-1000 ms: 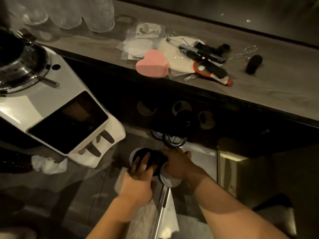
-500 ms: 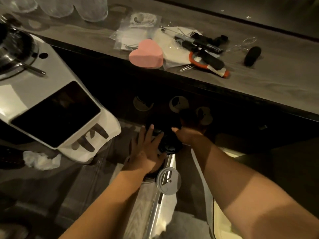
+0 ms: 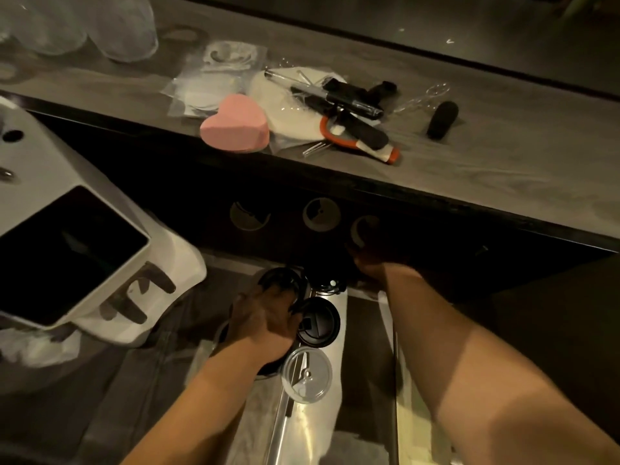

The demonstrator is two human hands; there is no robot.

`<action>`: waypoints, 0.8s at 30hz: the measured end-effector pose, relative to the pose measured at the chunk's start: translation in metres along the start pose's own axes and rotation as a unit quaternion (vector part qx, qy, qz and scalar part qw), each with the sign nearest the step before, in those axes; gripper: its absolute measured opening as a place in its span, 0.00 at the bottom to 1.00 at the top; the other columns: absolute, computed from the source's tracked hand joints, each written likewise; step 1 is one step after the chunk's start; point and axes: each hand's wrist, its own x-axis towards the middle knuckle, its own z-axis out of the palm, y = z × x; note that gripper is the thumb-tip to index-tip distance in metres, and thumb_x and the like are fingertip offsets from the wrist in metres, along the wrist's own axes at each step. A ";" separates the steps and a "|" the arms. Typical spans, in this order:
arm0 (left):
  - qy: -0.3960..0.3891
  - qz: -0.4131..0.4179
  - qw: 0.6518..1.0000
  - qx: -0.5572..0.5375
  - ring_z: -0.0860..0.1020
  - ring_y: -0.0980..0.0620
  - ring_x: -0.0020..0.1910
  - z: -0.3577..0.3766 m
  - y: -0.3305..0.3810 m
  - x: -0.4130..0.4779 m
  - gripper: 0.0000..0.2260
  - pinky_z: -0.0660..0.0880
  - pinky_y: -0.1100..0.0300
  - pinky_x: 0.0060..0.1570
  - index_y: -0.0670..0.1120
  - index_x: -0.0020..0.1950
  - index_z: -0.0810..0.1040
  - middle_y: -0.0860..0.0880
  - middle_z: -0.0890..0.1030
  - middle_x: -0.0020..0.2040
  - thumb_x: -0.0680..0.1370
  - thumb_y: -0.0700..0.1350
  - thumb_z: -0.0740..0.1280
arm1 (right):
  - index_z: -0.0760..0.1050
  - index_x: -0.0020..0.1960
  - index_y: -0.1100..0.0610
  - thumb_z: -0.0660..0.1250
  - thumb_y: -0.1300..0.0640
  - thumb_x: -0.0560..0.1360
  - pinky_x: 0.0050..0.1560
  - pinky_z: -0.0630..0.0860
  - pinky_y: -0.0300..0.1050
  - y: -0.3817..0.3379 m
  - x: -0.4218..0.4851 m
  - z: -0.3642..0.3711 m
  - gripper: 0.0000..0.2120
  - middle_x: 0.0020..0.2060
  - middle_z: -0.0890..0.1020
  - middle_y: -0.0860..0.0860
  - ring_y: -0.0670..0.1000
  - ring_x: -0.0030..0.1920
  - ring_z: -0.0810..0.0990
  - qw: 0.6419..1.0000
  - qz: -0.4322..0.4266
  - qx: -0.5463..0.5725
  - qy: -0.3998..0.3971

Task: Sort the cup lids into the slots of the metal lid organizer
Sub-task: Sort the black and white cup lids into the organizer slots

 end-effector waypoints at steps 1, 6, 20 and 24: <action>-0.013 -0.005 1.000 0.000 0.69 0.47 0.70 0.000 0.001 -0.003 0.19 0.64 0.47 0.69 0.57 0.71 0.69 0.52 0.71 0.72 0.80 0.58 0.58 | 0.58 0.78 0.45 0.56 0.26 0.70 0.74 0.61 0.61 -0.001 -0.005 0.004 0.42 0.77 0.63 0.55 0.60 0.74 0.64 0.998 0.010 0.042 -0.054; -0.025 -0.013 0.999 -0.015 0.64 0.49 0.72 0.003 0.009 -0.021 0.18 0.61 0.50 0.72 0.59 0.73 0.66 0.54 0.65 0.75 0.82 0.57 0.57 | 0.62 0.76 0.44 0.56 0.36 0.79 0.73 0.54 0.64 -0.022 -0.062 0.024 0.28 0.73 0.69 0.53 0.59 0.74 0.65 0.987 -0.072 -0.140 0.021; 0.075 0.034 0.996 -0.042 0.77 0.49 0.55 0.028 -0.015 -0.044 0.15 0.72 0.53 0.57 0.57 0.58 0.78 0.54 0.80 0.56 0.76 0.59 0.60 | 0.66 0.74 0.48 0.58 0.30 0.75 0.72 0.64 0.60 -0.065 -0.061 0.038 0.34 0.74 0.69 0.57 0.61 0.71 0.69 0.993 -0.016 -0.009 -0.114; 0.060 0.018 0.997 -0.034 0.76 0.47 0.58 0.029 -0.010 -0.052 0.15 0.71 0.52 0.60 0.57 0.57 0.77 0.54 0.79 0.56 0.76 0.59 0.59 | 0.59 0.76 0.44 0.55 0.31 0.76 0.69 0.53 0.73 -0.057 -0.091 0.056 0.33 0.77 0.62 0.54 0.63 0.75 0.59 0.983 -0.099 -0.154 0.014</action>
